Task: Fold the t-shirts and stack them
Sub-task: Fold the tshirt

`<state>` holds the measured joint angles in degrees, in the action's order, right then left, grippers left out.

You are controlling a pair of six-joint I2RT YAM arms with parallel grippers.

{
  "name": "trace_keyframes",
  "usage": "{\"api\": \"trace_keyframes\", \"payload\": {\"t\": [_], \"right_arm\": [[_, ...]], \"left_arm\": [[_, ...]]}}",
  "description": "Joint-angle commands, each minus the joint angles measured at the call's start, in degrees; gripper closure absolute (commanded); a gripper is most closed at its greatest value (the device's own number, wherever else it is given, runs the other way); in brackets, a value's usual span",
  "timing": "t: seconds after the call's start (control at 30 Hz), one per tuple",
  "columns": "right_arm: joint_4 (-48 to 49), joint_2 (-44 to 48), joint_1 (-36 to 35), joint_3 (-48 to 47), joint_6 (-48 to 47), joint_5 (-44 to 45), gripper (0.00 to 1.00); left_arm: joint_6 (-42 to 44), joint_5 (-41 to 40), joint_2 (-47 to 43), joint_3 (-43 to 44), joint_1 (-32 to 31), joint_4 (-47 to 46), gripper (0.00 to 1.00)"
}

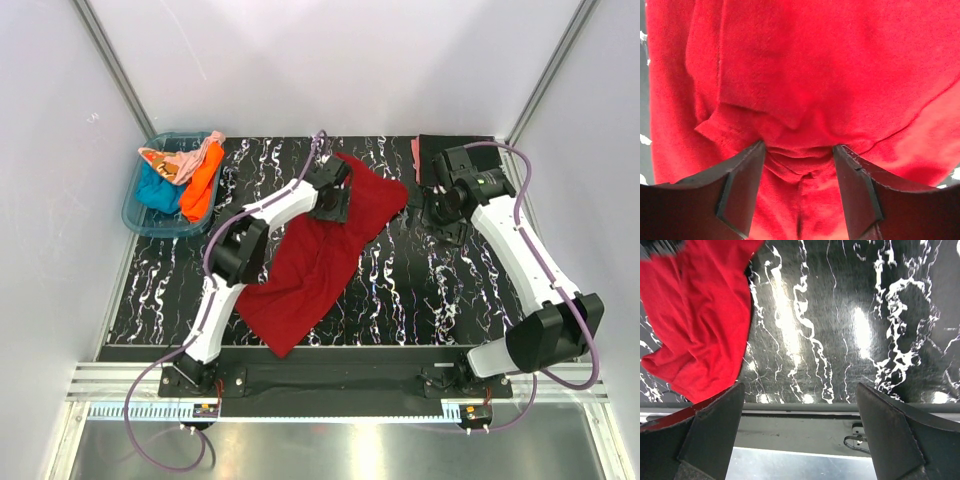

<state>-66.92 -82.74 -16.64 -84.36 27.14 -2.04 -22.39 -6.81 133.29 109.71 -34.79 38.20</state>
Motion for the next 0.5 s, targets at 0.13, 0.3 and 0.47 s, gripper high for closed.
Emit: {"api": "trace_keyframes", "payload": {"t": [0.13, 0.3, 0.47], "right_arm": [[4.34, 0.65, 0.12, 5.87, 3.45, -1.56, 0.0], [5.66, -0.31, 0.03, 9.03, 3.89, -2.52, 0.0], [7.06, -0.67, -0.49, 9.82, 4.33, -3.92, 0.0]], "left_arm": [[-11.61, 11.8, 6.62, 7.88, 7.88, -1.18, 0.34], [-18.12, 23.92, 9.7, 14.02, 14.13, -14.1, 0.33], [-19.7, 30.62, 9.91, 23.62, 14.57, -16.56, 0.27]]}}
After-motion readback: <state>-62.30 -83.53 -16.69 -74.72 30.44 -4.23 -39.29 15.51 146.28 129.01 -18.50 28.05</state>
